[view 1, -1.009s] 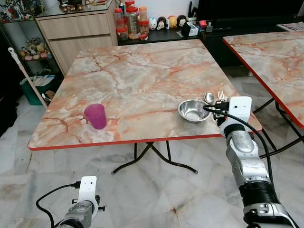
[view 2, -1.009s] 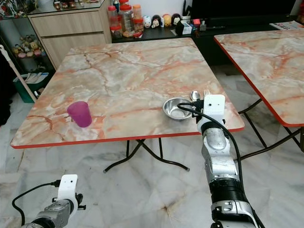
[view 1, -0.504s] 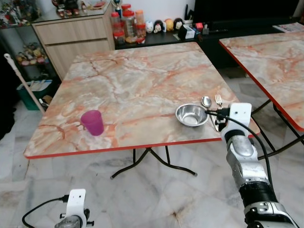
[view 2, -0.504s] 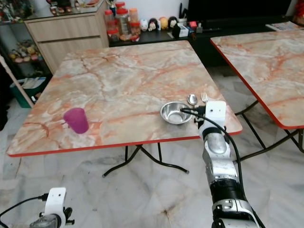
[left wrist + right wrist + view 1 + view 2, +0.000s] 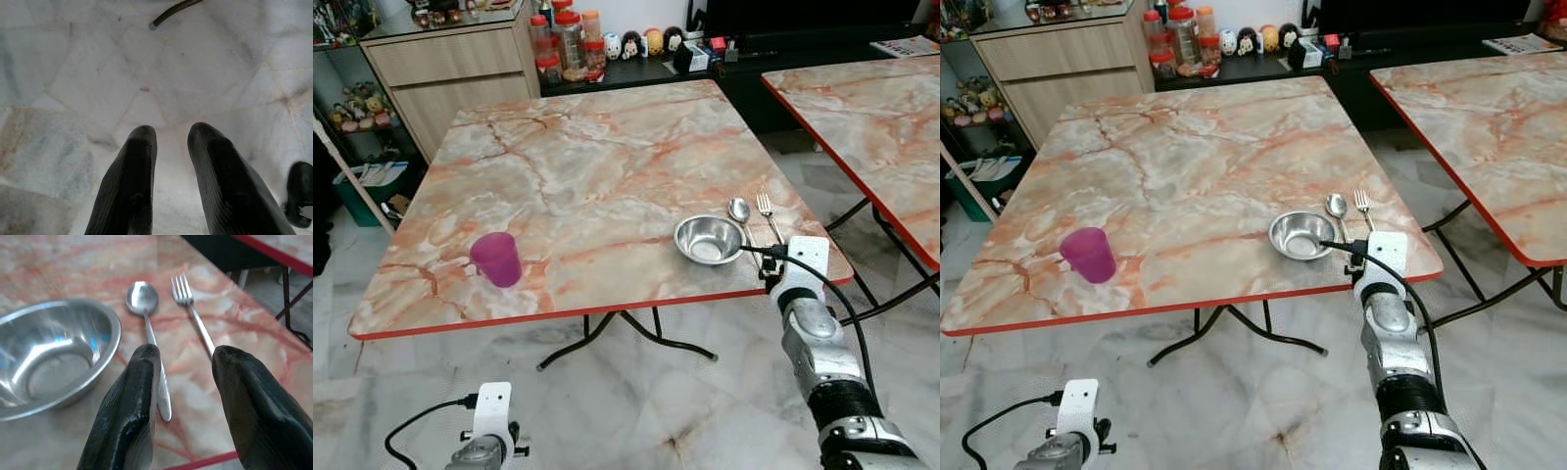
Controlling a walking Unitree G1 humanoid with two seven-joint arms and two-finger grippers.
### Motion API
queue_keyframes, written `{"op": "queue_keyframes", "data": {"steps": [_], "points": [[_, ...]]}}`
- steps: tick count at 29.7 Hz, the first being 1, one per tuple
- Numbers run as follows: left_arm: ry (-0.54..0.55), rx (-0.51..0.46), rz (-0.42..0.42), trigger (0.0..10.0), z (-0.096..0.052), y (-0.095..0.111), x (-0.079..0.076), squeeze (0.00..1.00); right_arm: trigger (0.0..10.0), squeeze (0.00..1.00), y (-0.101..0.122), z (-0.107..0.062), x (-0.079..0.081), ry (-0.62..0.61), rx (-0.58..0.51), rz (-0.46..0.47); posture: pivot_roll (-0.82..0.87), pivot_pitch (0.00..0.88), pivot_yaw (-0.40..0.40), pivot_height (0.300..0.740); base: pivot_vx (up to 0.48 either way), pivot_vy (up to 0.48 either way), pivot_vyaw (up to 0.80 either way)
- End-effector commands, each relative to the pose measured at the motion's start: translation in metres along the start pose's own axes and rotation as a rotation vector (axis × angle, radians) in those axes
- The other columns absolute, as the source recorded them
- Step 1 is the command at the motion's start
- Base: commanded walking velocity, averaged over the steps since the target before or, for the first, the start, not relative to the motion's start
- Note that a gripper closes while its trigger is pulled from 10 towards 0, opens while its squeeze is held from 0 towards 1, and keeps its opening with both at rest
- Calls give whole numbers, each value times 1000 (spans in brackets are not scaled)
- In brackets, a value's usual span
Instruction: Setting the table
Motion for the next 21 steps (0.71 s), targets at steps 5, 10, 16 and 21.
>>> {"op": "queue_keyframes", "data": {"steps": [5, 10, 16, 21], "points": [[18, 14, 8, 10000, -1, -2, 10, 0, 10000, 0, 14, 3, 3, 19, -55, 9, -79, 0, 80, 736, 263, 0, 0], [21, 11, 7, 10000, -1, -1, 15, 0, 10000, 0, 16, 4, 3, 21, -59, 8, -79, 0, 80, 736, 282, 0, 0], [24, 2, 7, 10000, -1, 3, 18, 0, 10000, 0, 16, 4, 4, 31, -63, 11, -78, 0, 78, 736, 284, 0, 0], [24, -5, 6, 10000, 0, 7, 17, 0, 10000, 0, 16, 4, 4, 35, -63, 13, -78, 0, 78, 736, 283, 0, 0]]}}
Point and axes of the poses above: a point about 5 cm out from each wrist's last joint towards the gripper, its own z axis pointing out of the wrist towards the gripper, its own y axis along the axis of the wrist's last joint, x = y × z, the point moved 1 cm from there along z, pointing out of the wrist towards the gripper, and after that the axes turned 5 degrees about z, right-handed, at the moved point
